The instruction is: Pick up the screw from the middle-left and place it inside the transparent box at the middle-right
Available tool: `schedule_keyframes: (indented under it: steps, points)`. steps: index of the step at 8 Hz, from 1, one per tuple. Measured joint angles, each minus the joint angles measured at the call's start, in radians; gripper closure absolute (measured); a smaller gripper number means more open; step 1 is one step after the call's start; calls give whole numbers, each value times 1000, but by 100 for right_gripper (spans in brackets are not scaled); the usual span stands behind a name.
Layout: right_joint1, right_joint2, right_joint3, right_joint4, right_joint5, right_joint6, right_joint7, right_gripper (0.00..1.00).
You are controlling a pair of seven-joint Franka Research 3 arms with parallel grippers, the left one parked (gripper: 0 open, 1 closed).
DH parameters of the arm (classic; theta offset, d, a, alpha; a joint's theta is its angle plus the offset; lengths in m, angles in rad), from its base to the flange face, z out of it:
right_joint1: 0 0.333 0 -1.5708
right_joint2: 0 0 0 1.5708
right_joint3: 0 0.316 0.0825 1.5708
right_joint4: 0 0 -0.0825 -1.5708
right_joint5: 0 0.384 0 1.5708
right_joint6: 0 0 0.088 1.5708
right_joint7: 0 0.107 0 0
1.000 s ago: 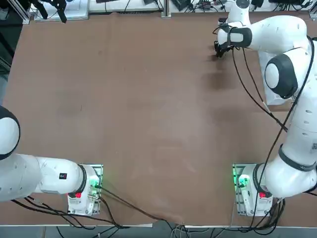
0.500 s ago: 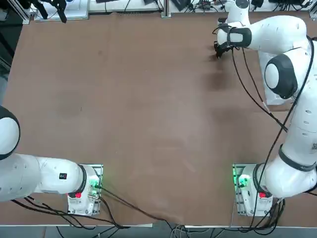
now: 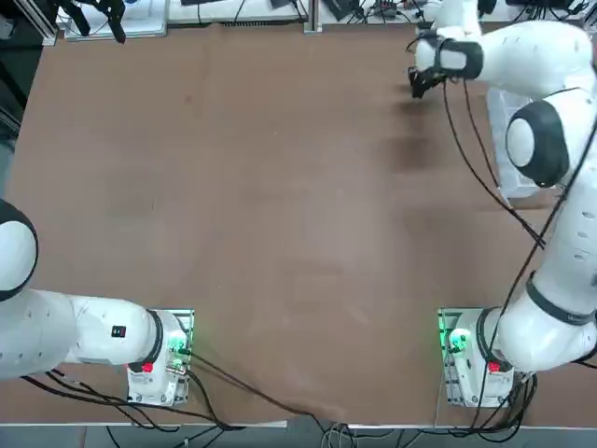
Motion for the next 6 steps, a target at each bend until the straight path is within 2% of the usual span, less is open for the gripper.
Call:
schedule_keyframes:
  steps: [3, 4, 6]
  points:
    - [-124, -158, -9, 1, 0, -230, -174, 95]
    - [-182, -191, -10, -2, 0, -286, -258, 95]
    - [-284, -217, -11, -27, -3, -324, -417, 95]
